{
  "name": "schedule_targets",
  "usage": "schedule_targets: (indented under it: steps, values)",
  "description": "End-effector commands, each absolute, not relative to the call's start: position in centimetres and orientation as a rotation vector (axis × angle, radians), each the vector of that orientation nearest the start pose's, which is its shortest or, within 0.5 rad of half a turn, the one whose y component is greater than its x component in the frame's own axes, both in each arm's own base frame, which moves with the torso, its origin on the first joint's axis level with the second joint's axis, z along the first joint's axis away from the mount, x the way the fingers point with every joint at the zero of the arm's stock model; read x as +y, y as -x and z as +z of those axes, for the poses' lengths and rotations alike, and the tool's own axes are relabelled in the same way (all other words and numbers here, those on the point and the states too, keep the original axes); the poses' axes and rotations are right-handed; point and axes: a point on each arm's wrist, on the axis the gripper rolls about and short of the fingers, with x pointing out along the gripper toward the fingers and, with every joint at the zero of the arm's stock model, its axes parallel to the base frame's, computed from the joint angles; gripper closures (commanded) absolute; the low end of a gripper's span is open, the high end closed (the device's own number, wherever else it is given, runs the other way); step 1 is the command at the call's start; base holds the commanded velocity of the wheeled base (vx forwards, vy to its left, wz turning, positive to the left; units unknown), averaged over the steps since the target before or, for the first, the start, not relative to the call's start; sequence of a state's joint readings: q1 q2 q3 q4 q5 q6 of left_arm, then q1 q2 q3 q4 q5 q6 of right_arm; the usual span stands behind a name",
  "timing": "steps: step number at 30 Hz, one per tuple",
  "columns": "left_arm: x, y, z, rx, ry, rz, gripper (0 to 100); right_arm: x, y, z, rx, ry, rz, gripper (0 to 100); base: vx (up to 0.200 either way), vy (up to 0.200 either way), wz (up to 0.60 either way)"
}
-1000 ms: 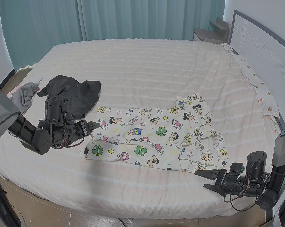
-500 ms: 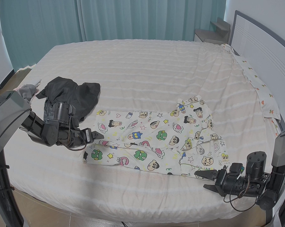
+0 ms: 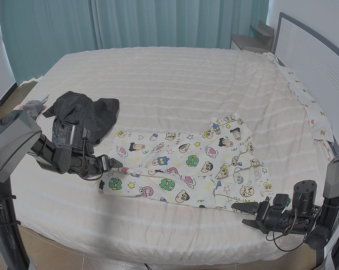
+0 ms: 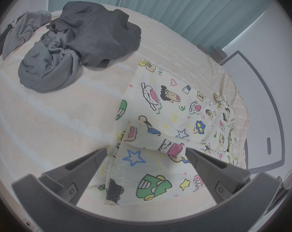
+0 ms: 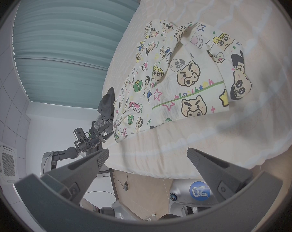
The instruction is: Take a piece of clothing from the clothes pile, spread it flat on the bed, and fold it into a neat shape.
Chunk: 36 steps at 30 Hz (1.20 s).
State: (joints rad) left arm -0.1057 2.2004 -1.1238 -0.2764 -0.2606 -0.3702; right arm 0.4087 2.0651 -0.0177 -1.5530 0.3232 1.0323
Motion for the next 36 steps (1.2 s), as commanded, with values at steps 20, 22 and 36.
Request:
schedule_targets:
  steps: [20, 22, 36]
  values:
    - [-5.1, -39.8, 3.6, 0.891, 0.439, -0.18, 100, 9.2, -19.5, 2.5, 0.83, -0.941, 0.388, 0, 0.0, 0.0, 0.0]
    - [-5.1, -39.8, 3.6, 0.891, 0.439, -0.18, 100, 9.3, -19.5, 2.5, 0.831, -0.941, 0.39, 0, 0.0, 0.0, 0.0]
    - [-4.7, -38.4, 5.1, 0.888, 0.446, -0.171, 100, 9.2, -19.6, 2.4, 0.833, -0.941, 0.384, 0, 0.0, 0.0, 0.0]
